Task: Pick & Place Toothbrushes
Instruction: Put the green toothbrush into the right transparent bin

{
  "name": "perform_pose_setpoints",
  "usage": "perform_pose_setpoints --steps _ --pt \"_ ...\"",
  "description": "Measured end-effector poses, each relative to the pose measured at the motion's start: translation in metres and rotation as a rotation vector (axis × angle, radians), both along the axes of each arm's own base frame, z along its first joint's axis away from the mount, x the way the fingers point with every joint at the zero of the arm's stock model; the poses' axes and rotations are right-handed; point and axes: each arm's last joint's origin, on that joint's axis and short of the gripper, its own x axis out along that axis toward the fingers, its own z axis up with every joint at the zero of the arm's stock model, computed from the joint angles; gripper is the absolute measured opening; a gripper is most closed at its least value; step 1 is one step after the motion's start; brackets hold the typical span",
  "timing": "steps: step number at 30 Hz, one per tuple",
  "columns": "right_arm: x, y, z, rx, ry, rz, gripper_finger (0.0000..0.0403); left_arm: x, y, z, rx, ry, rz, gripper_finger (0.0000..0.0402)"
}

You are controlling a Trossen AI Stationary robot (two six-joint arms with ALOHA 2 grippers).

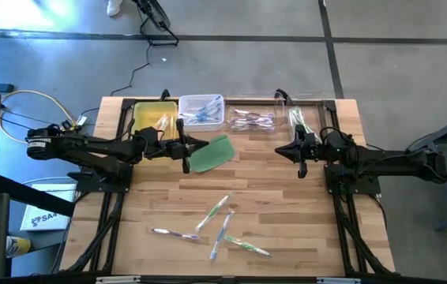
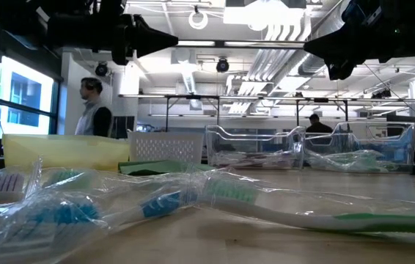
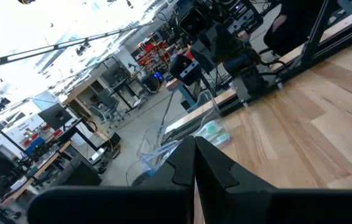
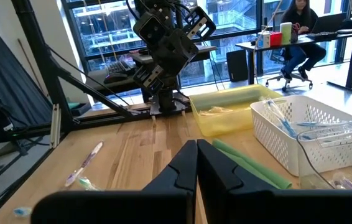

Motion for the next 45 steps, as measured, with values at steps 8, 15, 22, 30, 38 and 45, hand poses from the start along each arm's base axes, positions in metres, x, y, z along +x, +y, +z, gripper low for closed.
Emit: perform_pose_setpoints --steps 8,15,22,30,38,45 --pt "0.0000 0.0000 0.0000 0.000 0.000 0.000 0.0003 0.0000 0.0000 0.0000 0.000 0.000 0.000 0.0000" --pt "0.0000 0.0000 0.0000 0.000 0.000 0.000 0.0003 0.0000 0.0000 0.0000 0.000 0.000 0.000 0.0000" --pt "0.0000 0.0000 -0.0001 0.000 0.001 0.000 0.0003 0.0000 0.0000 0.0000 -0.008 -0.002 -0.001 0.0000" --pt "0.0000 0.0000 -0.0001 0.000 0.001 0.000 0.0003 0.0003 -0.0055 0.0001 -0.034 -0.001 -0.193 0.0000" --pt "0.0000 0.0002 -0.0001 0.000 0.001 0.008 0.0003 0.0003 -0.0066 -0.0004 -0.032 0.005 -0.233 0.0000" --pt "0.0001 0.0018 -0.0001 -0.022 0.001 0.064 0.0003 0.0004 -0.0066 -0.0006 -0.032 0.008 -0.233 0.0000"
